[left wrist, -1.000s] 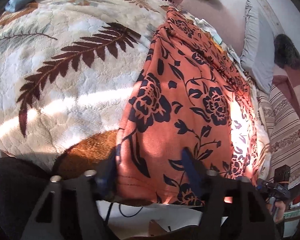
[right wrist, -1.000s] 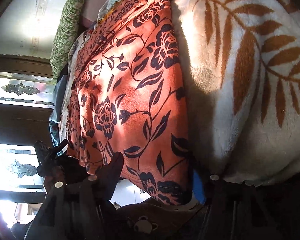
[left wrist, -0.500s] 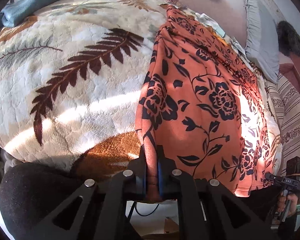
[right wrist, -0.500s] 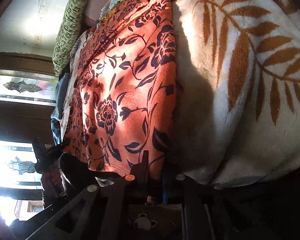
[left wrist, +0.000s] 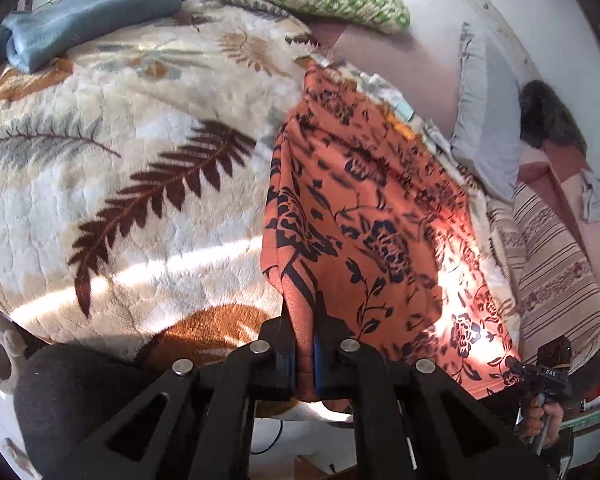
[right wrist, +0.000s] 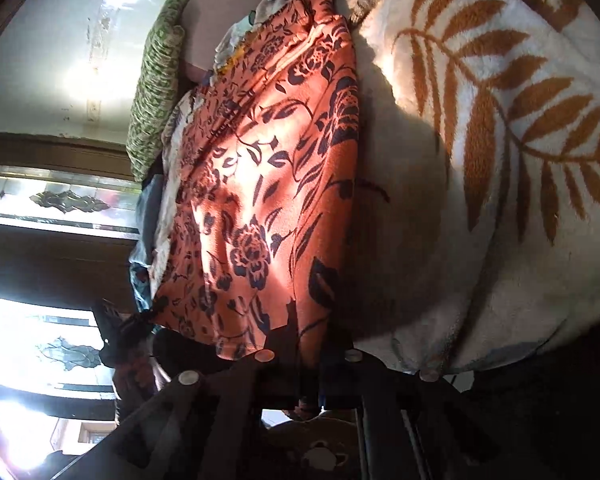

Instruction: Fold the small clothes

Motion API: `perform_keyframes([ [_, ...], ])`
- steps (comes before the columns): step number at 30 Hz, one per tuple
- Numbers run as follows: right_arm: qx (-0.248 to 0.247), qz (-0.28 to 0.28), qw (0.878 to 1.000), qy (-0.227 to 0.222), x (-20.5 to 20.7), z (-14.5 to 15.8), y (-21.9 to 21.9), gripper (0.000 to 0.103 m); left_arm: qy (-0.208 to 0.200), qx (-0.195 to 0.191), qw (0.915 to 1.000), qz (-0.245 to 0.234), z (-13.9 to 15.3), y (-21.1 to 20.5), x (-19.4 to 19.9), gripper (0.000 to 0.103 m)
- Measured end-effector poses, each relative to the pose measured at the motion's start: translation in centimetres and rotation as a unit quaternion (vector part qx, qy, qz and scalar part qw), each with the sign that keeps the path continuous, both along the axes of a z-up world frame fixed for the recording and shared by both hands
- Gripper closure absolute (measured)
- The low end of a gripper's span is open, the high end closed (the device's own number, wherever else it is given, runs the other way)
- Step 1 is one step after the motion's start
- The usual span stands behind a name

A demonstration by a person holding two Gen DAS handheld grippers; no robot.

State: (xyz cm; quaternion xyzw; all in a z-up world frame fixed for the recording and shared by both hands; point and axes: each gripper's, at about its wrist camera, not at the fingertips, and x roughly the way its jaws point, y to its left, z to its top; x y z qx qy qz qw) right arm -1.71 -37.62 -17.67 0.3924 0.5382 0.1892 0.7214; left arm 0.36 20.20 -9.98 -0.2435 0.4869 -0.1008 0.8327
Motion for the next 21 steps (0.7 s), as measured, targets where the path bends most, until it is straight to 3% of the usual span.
perform_keyframes([
  [4,0.061,-0.039,0.996,-0.056,-0.7,3.6,-1.8,0.097,-0.037,-0.036,0.9986,0.011,3.7,0.8,-0.8,0.097],
  [8,0.075,-0.054,0.992,-0.09,-1.6,6.1,-2.6,0.097,-0.027,-0.03,0.9991,0.013,3.2,0.8,-1.2,0.097],
  [14,0.055,-0.059,0.996,-0.027,-1.9,1.3,-2.1,0.097,0.05,-0.03,0.9974,0.042,-2.1,1.3,-1.1,0.097],
  [16,0.057,-0.063,0.996,-0.014,-2.2,0.0,-2.0,0.097,0.053,-0.031,0.9971,0.045,-2.2,1.6,-1.3,0.097],
  [21,0.077,-0.074,0.993,-0.04,-1.7,1.7,-2.7,0.097,0.025,-0.052,0.9975,0.042,0.3,2.4,-0.2,0.097],
])
